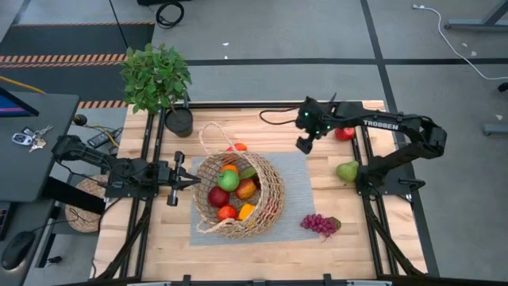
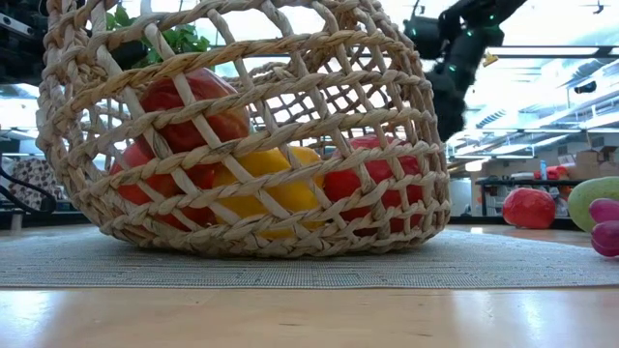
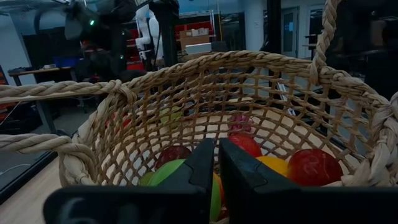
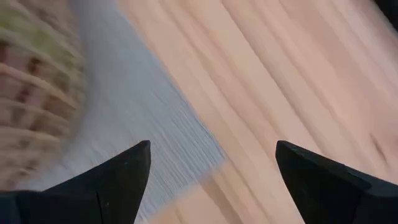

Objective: Build produce basket
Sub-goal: Put the red apple into the brown woven basket

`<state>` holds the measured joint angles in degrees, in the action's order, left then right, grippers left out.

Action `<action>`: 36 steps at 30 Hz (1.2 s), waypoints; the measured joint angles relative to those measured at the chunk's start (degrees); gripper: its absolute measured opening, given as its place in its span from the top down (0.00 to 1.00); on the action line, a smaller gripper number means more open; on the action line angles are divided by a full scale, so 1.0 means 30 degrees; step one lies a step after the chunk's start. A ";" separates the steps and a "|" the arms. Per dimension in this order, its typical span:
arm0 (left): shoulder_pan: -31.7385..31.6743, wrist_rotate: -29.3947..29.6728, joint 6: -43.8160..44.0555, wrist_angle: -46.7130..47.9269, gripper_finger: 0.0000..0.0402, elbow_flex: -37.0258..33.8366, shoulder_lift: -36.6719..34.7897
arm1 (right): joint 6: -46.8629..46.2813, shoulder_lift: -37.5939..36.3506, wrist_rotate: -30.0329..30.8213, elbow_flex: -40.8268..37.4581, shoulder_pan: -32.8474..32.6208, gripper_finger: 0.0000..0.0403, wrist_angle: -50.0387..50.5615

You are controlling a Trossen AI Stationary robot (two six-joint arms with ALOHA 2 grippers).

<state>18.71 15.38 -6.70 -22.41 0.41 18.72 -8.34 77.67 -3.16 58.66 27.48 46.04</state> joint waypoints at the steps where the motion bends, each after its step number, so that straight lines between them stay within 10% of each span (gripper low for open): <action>1: 0.0000 0.0000 0.0000 0.0003 0.92 0.0000 0.0000 | -0.0311 0.0007 0.0196 -0.0017 0.0435 0.13 0.0776; 18: 0.0001 0.0000 0.0001 0.0005 0.92 -0.0003 0.0001 | -0.4834 0.0916 0.2350 0.0151 0.6365 0.13 0.4906; 36: -0.0004 0.0000 0.0000 0.0000 0.92 0.0004 0.0000 | -0.1031 0.5238 0.3827 0.2285 0.8454 0.12 1.0518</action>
<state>18.70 15.38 -6.70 -22.41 0.43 18.72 -11.43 93.38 8.32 65.52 52.84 77.59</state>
